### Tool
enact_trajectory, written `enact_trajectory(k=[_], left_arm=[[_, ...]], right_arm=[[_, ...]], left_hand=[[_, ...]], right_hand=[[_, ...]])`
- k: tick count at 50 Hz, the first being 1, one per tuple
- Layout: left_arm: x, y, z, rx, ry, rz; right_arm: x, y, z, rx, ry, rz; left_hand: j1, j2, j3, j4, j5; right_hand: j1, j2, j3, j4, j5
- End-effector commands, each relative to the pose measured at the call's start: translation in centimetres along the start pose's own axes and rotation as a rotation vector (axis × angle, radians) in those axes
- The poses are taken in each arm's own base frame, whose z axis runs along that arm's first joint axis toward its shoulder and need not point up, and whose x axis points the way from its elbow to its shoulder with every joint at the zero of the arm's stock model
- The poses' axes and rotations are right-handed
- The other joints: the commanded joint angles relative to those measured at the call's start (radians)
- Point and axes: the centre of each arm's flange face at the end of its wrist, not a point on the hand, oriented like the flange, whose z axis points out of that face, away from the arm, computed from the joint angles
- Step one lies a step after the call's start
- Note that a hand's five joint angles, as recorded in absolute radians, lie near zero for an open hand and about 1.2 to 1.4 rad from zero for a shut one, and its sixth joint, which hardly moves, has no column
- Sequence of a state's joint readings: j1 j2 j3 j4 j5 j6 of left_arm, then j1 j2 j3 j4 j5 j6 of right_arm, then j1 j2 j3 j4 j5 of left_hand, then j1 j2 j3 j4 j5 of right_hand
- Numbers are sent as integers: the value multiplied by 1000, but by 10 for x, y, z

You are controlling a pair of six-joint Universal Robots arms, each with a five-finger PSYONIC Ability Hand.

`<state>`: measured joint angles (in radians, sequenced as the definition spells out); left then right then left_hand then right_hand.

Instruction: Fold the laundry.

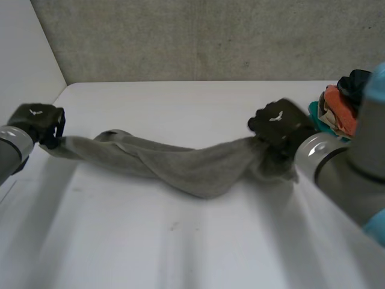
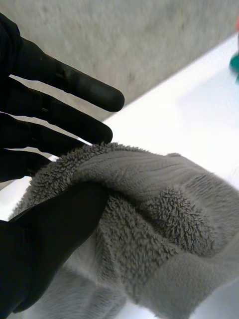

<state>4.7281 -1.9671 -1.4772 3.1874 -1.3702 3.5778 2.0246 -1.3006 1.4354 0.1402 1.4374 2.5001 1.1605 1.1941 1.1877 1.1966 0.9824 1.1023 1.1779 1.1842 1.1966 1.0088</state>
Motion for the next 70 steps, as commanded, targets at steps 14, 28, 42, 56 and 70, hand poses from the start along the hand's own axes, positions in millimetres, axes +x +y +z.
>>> enact_trajectory(k=[14, 28, 42, 56, 70], left_arm=[[43, 0, 17, 75, 71, 25], [17, -196, 24, 1041, -188, -37], [46, -140, -39, 829, -99, -91], [54, -122, -102, 820, -15, -166], [91, -77, -90, 665, 105, -170]], right_arm=[[35, 39, 16, -264, -43, -161], [145, -64, 68, 562, 689, -60], [105, -22, 59, 245, 449, -1], [114, -44, 24, 246, 463, 22], [74, 72, 139, -15, 433, 57]], left_hand=[[236, 202, 209, 200, 239], [236, 202, 209, 200, 239], [236, 202, 209, 200, 239], [236, 202, 209, 200, 239], [236, 202, 209, 200, 239]], right_hand=[[294, 218, 212, 200, 213], [294, 218, 212, 200, 213], [294, 218, 212, 200, 213], [294, 218, 212, 200, 213], [-928, -1003, -1010, -1022, -1009]])
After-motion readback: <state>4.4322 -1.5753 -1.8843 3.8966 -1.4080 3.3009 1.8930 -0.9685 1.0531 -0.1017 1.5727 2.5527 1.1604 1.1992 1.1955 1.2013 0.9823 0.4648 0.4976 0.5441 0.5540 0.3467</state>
